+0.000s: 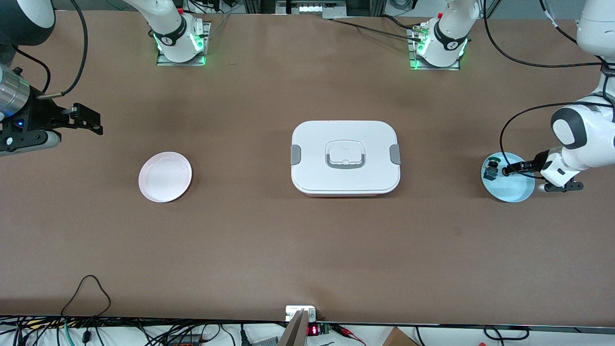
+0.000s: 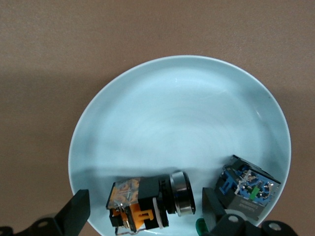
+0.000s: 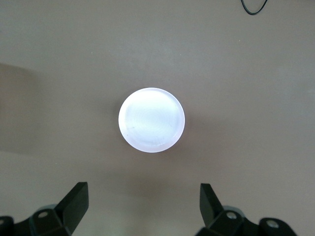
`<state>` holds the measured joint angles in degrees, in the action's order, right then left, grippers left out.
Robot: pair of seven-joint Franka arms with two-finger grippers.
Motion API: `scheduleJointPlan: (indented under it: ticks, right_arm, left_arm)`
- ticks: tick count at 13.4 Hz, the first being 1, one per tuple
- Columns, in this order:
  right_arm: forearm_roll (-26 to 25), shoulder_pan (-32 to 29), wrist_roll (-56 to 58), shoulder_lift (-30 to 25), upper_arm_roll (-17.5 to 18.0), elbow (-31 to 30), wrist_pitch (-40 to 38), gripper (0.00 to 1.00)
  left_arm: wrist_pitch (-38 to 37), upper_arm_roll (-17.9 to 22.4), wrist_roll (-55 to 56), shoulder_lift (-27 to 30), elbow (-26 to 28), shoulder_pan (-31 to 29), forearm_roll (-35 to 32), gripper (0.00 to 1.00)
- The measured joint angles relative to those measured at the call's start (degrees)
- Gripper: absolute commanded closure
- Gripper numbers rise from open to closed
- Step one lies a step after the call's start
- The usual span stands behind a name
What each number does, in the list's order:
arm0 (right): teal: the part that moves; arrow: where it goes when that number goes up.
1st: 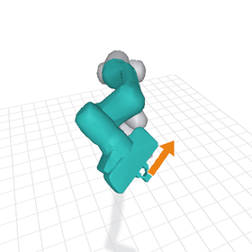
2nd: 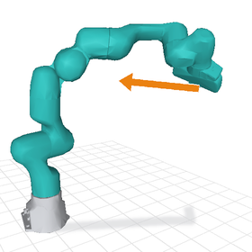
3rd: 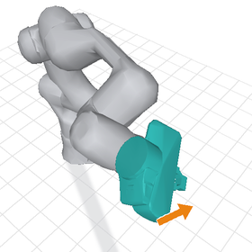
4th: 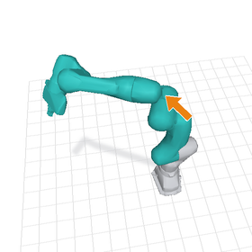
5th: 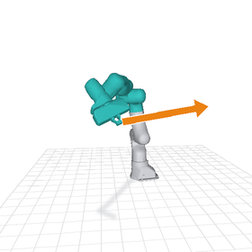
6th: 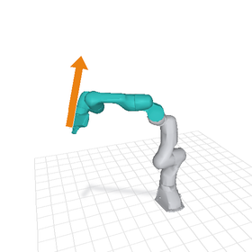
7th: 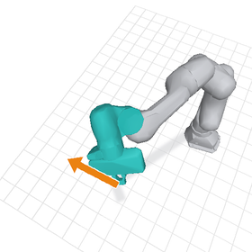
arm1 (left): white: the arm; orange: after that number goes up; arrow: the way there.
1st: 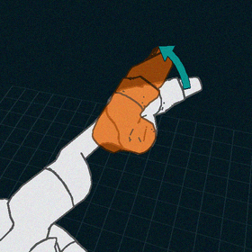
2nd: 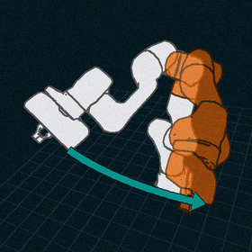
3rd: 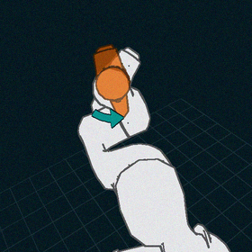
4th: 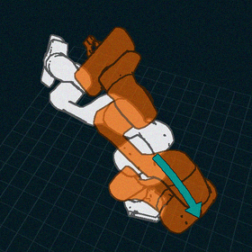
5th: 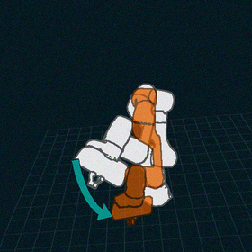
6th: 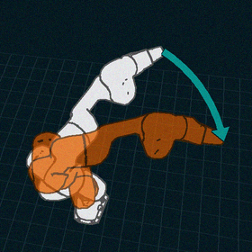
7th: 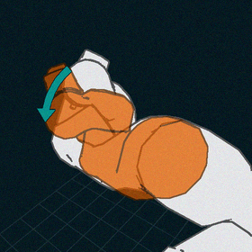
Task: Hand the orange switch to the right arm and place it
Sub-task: 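Lower the left gripper onto the orange switch on the plate, then close the left gripper on the orange switch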
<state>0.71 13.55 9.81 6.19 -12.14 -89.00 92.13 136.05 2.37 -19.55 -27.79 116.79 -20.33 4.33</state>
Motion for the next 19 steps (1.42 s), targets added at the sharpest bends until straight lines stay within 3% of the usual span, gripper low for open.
scheduleJointPlan:
  ticks: [19]
  right_arm:
    - [0.0,-0.3,0.0,0.0,-0.1,0.0,0.3,0.00]
  left_arm:
    - [2.7,0.0,2.0,-2.0,0.3,0.0,0.4,0.00]
